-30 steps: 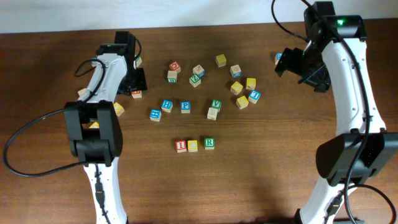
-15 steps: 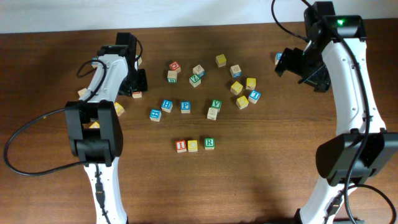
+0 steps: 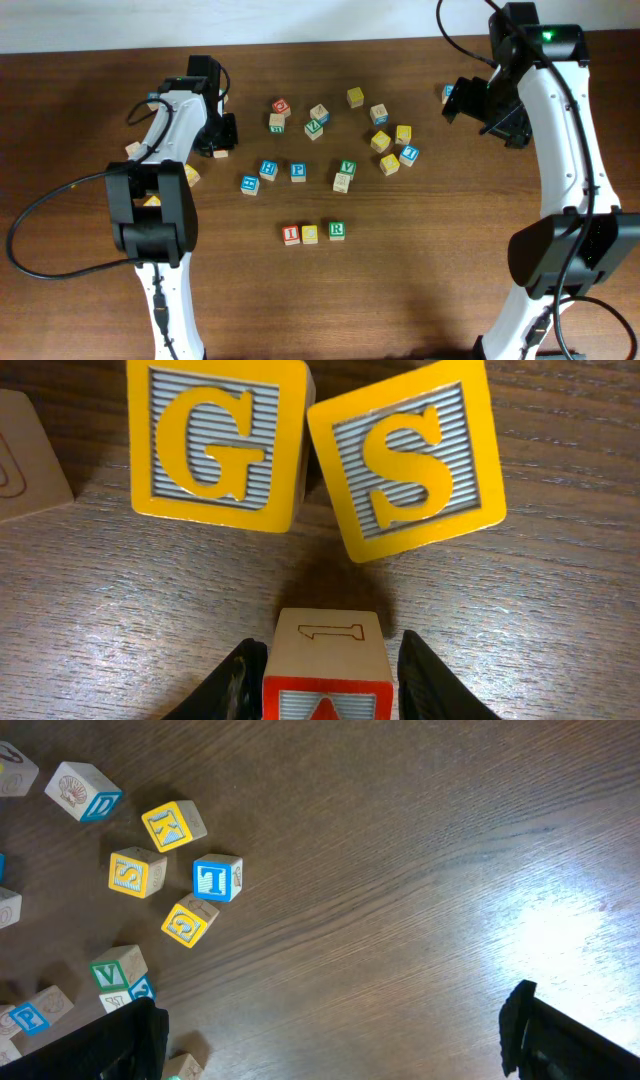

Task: Spell out ICRA
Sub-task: 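Lower the left gripper and grasp the red A block, then carry the red A block right of the R block and release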

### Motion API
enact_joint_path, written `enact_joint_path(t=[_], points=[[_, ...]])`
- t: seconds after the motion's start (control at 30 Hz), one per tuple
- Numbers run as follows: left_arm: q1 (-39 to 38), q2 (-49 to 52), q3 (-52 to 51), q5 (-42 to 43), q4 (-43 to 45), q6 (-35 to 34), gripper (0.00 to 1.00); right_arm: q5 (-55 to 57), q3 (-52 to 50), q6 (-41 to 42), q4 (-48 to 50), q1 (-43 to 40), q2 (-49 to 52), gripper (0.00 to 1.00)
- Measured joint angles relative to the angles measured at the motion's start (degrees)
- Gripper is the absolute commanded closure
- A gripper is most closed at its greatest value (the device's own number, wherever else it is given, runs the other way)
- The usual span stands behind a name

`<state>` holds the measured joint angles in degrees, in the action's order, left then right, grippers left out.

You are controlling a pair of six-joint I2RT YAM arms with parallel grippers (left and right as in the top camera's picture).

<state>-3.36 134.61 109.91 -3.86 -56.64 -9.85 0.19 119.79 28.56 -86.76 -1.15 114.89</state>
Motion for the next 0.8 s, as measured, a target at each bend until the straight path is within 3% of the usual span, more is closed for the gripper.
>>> enact_joint_path(t=[0.47, 0.8], points=[[0.0, 0.0, 0.0, 0.0, 0.0, 0.0, 0.73, 0.0, 0.0, 0.0, 0.0, 0.0, 0.0, 0.02], [0.0, 0.0, 5.1, 2.4, -8.4, 0.0, 0.78, 0.0, 0.0, 0.0, 0.2, 0.0, 0.0, 0.02]])
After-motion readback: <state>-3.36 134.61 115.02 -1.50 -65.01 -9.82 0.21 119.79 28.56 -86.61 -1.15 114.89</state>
